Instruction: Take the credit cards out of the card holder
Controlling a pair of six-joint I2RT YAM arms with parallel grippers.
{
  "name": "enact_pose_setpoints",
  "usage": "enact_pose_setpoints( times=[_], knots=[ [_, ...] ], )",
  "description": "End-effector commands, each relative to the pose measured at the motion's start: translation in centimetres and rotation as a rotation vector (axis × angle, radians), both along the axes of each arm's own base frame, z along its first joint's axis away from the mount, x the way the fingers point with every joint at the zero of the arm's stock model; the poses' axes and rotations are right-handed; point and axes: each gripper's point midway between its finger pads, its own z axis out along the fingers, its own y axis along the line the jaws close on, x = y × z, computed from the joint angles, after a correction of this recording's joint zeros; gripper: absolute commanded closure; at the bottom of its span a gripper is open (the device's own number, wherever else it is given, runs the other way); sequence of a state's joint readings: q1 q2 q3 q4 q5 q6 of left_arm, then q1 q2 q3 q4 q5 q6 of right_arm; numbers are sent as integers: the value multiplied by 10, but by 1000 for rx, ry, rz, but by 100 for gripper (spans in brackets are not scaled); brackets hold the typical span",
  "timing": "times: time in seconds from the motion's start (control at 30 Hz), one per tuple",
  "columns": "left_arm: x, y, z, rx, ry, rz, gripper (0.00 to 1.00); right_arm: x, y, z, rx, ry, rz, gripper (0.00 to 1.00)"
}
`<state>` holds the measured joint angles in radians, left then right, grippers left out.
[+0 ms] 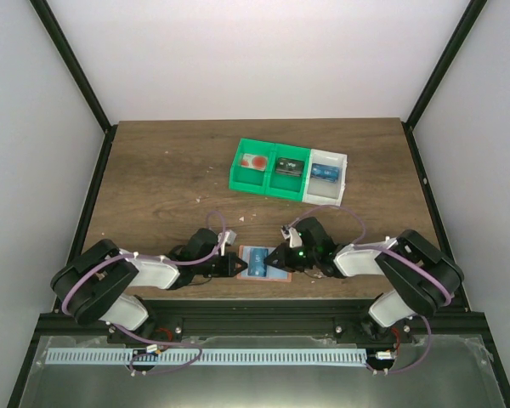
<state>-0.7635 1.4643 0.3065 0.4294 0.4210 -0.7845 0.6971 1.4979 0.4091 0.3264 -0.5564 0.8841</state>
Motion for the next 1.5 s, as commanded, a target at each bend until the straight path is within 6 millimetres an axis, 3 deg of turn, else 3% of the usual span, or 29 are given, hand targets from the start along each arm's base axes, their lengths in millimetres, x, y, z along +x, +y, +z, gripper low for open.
enact_pose_setpoints(
  times=[0.0,0.27,0.8,0.9,1.1,1.3,1.47],
  knots=[
    [0,5,-8,29,12,6,100,2,2,2,20,-18,8,85],
    [0,5,-8,30,10,9,100,2,1,0,17,-26,4,99],
    [-1,12,-15,51,31,30,100,2,-18,2,11,-40,-44,100],
    [0,11,-14,44,31,30,100,1,-15,6,39,-38,-37,84],
    [-1,11,-14,42,34,31,100,5,-14,4,32,-43,-45,77],
    [-1,11,-14,35,34,32,100,9,-9,1,33,-39,-35,76],
    [-2,11,-15,33,37,31,100,10,-5,3,49,-48,-20,81]
  ],
)
